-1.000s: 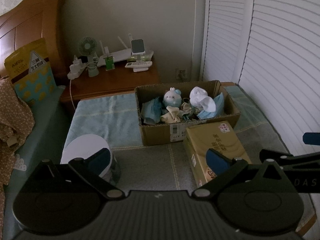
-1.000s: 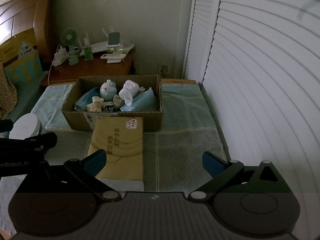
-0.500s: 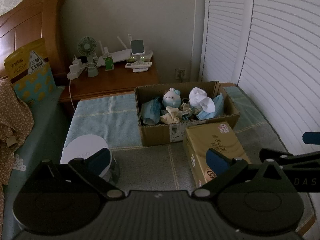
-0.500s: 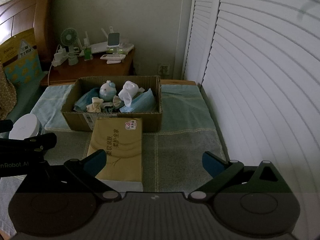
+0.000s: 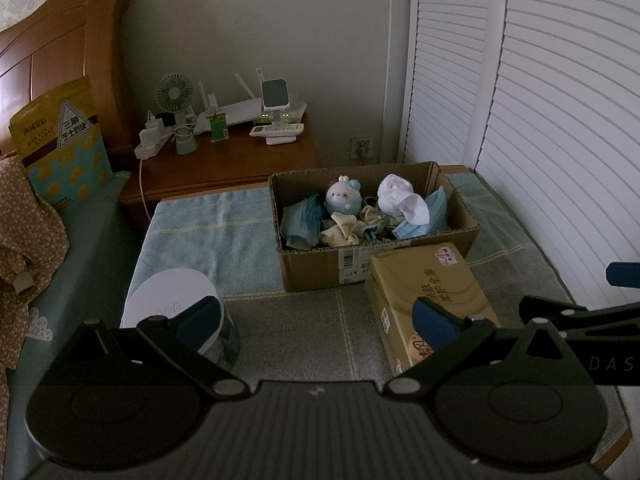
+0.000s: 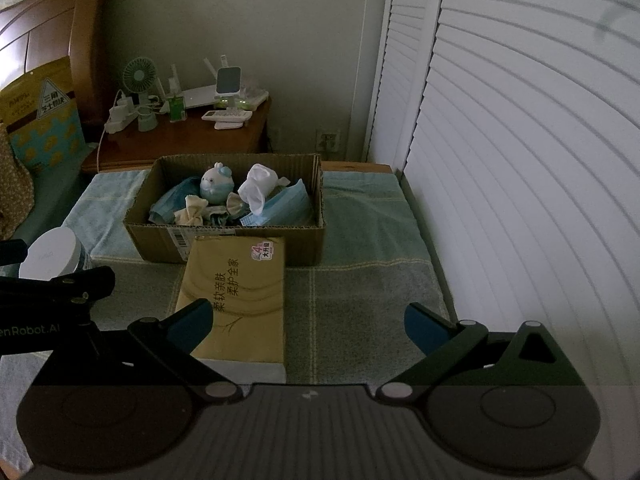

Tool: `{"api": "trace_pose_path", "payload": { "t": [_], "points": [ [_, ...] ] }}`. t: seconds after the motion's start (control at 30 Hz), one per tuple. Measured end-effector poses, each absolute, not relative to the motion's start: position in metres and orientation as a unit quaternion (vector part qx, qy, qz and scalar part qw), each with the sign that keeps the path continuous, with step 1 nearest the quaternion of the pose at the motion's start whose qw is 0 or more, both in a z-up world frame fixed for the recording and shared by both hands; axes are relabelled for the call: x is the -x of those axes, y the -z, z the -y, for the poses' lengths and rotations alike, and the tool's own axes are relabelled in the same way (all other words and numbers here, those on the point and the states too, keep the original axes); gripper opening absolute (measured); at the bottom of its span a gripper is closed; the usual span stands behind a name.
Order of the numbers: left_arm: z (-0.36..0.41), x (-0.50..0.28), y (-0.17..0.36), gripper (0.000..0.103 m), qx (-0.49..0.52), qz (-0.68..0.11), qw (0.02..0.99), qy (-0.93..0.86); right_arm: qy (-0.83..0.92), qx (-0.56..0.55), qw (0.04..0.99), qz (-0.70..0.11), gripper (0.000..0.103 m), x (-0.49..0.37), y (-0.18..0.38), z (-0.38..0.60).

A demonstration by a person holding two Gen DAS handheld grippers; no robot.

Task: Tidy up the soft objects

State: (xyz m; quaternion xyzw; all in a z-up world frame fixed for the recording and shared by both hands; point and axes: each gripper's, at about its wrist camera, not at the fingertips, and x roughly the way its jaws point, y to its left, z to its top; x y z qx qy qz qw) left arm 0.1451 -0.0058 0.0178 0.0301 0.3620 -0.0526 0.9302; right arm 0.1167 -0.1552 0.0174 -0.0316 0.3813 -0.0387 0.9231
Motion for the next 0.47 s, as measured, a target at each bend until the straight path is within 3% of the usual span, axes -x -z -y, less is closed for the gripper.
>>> {"api": "trace_pose_path", "payload": {
  "t": [0.47],
  "points": [
    [0.0062, -0.1440, -0.0185, 0.101, -0.030, -0.362, 0.930, 0.052, 0.038, 0.032, 0.923, -0.381, 0.103, -0.1161, -0.0182, 0.1555]
  ]
}}
